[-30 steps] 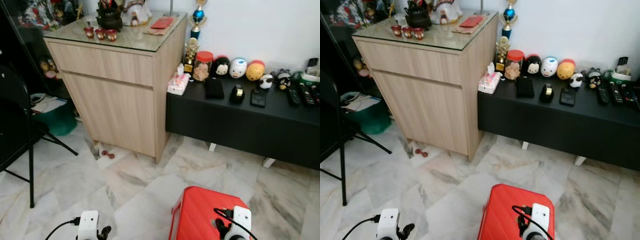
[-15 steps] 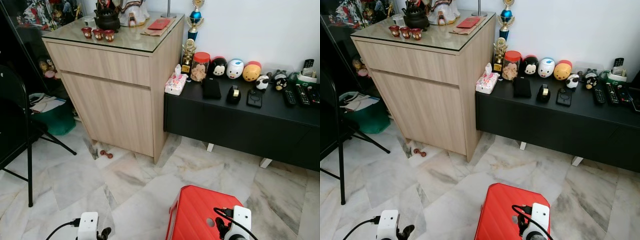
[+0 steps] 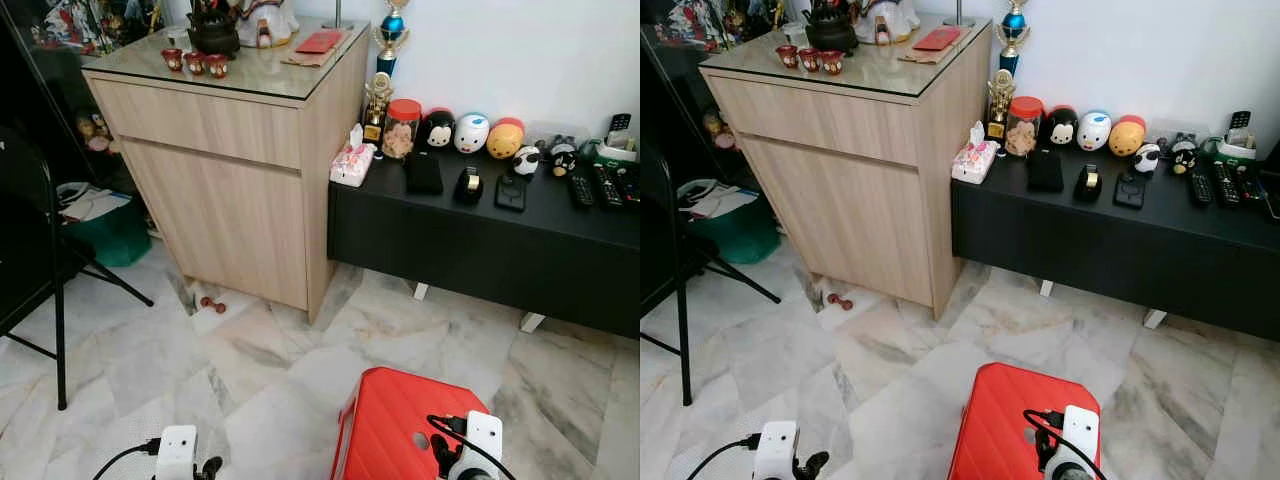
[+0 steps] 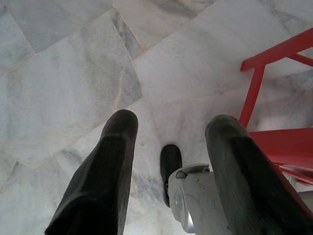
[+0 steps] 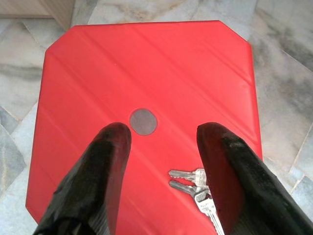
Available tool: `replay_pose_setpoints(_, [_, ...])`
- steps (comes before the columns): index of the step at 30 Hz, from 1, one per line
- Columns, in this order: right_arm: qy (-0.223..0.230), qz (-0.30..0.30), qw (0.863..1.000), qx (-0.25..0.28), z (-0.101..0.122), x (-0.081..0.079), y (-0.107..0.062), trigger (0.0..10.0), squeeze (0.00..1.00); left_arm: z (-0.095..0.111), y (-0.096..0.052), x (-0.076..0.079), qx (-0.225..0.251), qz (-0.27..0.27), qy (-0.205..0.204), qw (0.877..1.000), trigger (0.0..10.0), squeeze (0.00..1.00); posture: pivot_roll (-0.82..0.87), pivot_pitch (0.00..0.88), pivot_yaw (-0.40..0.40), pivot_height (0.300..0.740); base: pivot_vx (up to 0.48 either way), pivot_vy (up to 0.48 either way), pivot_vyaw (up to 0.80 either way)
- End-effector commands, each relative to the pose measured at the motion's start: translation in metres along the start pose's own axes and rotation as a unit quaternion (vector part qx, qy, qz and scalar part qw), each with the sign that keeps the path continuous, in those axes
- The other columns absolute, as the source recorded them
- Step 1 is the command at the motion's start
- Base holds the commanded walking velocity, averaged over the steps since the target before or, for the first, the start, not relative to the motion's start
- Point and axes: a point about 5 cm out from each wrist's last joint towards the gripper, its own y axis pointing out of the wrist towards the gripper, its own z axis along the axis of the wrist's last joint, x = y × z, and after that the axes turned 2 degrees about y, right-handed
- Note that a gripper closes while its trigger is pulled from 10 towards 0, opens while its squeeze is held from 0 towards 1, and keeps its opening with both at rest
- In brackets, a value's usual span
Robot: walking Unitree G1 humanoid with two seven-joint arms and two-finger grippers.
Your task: Hang keys on a hook
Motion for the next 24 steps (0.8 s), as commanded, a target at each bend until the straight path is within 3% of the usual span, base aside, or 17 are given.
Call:
replay_pose_setpoints(1, [0.007,-0.003,1.000,0.004,-0.0001,0.0010,-0.0004,10.0,0.00,-0.0060,-0.0011,0.0013,-0.015,-0.002,0.002,1.000,10.0,0.00,0.13,0.033,-0.017,0.740,0.000,0.000,0.00])
replay_pose_setpoints(9, [0.007,-0.002,1.000,0.003,-0.0006,0.0011,-0.0005,10.0,0.00,-0.0062,-0.0012,0.0011,-0.015,-0.003,0.000,1.000,10.0,0.00,0.13,0.035,-0.016,0.740,-0.302,0.000,0.00])
replay_pose_setpoints(24, [0.011,-0.006,1.000,0.011,0.0039,0.0024,0.0004,10.0,0.00,-0.0089,-0.0019,0.0012,-0.021,-0.002,0.001,1.000,10.0,0.00,0.11,0.045,-0.013,0.740,0.000,0.000,0.00])
